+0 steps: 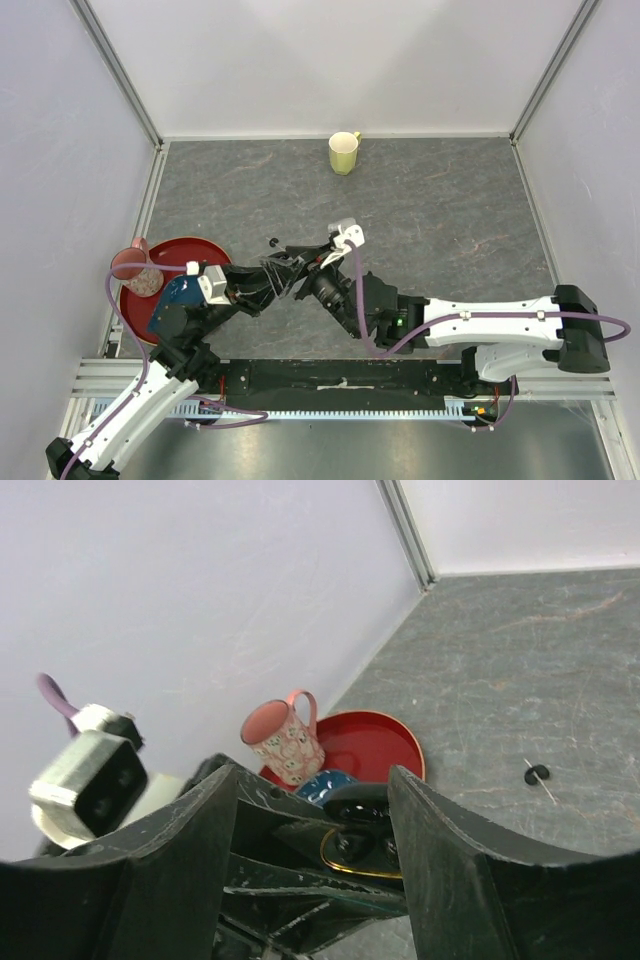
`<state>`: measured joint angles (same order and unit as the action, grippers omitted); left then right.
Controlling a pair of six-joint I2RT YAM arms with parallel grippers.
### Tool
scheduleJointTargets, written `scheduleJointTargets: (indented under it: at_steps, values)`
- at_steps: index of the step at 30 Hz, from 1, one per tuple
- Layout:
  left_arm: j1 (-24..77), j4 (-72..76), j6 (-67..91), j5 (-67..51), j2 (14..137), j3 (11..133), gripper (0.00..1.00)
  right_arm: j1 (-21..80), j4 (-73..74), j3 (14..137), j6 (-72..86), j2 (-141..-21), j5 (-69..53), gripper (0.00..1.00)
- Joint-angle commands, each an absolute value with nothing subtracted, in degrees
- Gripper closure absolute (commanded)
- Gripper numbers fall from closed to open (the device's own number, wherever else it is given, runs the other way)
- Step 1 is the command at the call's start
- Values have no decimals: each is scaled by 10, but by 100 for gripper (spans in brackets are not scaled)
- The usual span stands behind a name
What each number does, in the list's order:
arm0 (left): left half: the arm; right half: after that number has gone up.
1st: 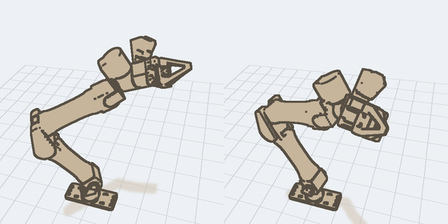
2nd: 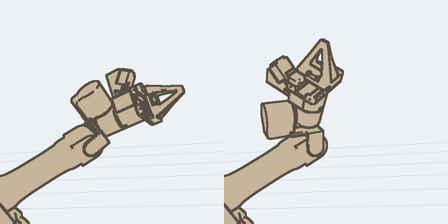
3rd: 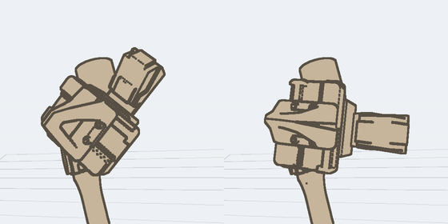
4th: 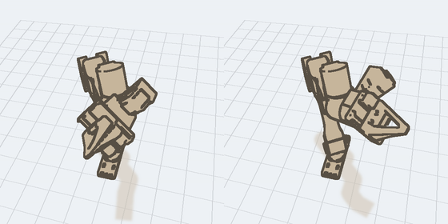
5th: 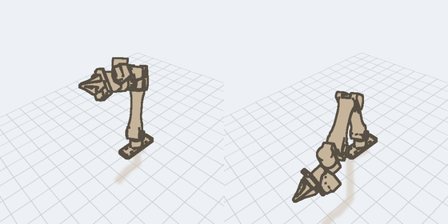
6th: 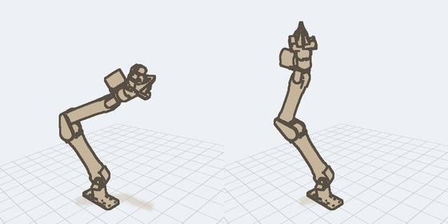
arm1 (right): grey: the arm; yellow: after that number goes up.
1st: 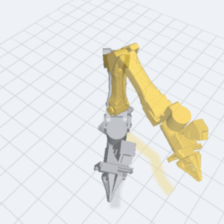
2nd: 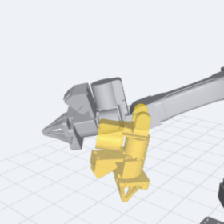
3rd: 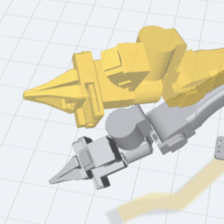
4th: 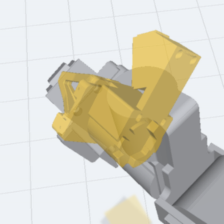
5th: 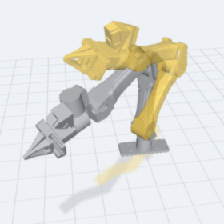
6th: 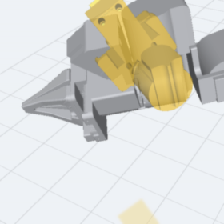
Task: Insert the wireless bluetooth earbuds into the charging case
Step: Place the earbud in the charging case.
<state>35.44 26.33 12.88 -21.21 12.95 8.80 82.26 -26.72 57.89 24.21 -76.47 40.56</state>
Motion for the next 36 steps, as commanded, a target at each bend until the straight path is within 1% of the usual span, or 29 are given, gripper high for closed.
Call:
scheduleJointTargets:
  at_steps: [1, 5, 6, 8, 9, 12, 14, 16, 17, 20, 29, 36]
  values:
    - [354, 279, 130, -221, 125, 96, 98, 817, -319, 581, 236, -729, 387, 31]
    - [354, 271, 134, -221, 120, 97, 98, 817, -310, 580, 233, -713, 388, 29]
    - [354, 269, 134, -221, 117, 97, 98, 817, -299, 579, 236, -708, 392, 25]
    - [354, 266, 134, -223, 116, 98, 98, 815, -277, 583, 247, -700, 415, 23]
    - [354, 265, 134, -225, 114, 98, 98, 810, -240, 585, 256, -699, 423, 17]
    - [354, 263, 134, -237, 118, 102, 98, 785, -135, 619, 304, -693, 432, 13]
    - [355, 263, 140, -248, 122, 104, 98, 767, -66, 630, 330, -688, 402, 13]
    - [354, 265, 145, -263, 132, 106, 98, 737, -31, 640, 355, -684, 379, 12]
    - [354, 265, 146, -266, 136, 107, 98, 725, -4, 642, 363, -679, 342, 12]
    - [354, 267, 149, -283, 150, 114, 98, 682, 25, 641, 382, -668, 270, 12]
    - [354, 279, 141, -352, 202, 134, 98, 630, 110, 671, 393, -685, 176, 12]
    - [355, 312, 144, -373, 258, 156, 98, 606, 127, 655, 407, -693, 123, 11]
